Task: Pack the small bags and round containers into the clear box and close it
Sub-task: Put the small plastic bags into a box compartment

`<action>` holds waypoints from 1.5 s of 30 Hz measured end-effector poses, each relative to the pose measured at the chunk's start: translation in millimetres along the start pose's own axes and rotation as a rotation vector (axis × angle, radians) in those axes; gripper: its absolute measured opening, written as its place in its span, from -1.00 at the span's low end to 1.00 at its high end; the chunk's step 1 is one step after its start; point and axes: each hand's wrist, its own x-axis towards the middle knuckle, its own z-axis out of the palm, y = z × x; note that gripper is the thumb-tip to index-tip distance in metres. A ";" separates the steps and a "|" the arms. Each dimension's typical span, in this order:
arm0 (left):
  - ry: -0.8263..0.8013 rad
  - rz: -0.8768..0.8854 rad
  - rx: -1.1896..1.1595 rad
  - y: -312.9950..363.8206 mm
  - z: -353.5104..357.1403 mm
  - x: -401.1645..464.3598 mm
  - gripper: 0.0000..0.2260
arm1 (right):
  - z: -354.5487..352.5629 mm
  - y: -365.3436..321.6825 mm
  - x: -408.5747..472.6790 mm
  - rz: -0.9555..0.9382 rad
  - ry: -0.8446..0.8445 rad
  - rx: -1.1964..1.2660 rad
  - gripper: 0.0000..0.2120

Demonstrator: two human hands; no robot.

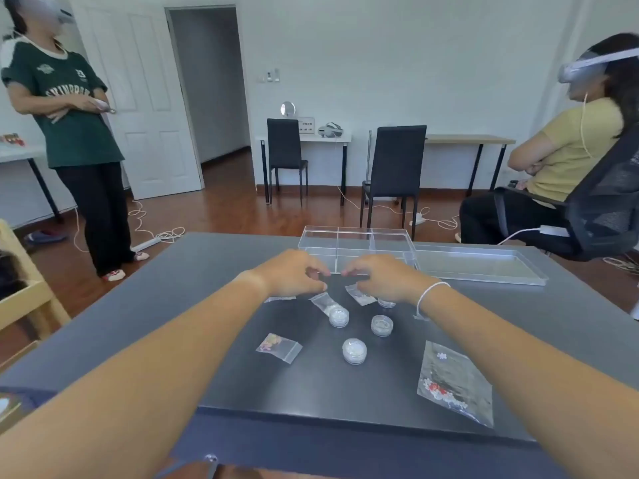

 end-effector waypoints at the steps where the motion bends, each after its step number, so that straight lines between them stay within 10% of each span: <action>1: -0.025 -0.008 0.002 0.6 1.3 0.2 -0.70 | 0.4 0.7 1.2 0.014 -0.017 -0.026 -0.62; 25: -0.163 -0.049 -0.015 7.5 7.0 11.6 -0.81 | 4.4 4.9 13.8 0.040 -0.085 -0.057 -0.75; 45: 0.291 0.064 -0.049 7.3 -70.0 48.3 -0.90 | -41.5 -0.2 22.7 -0.041 0.264 0.205 -0.86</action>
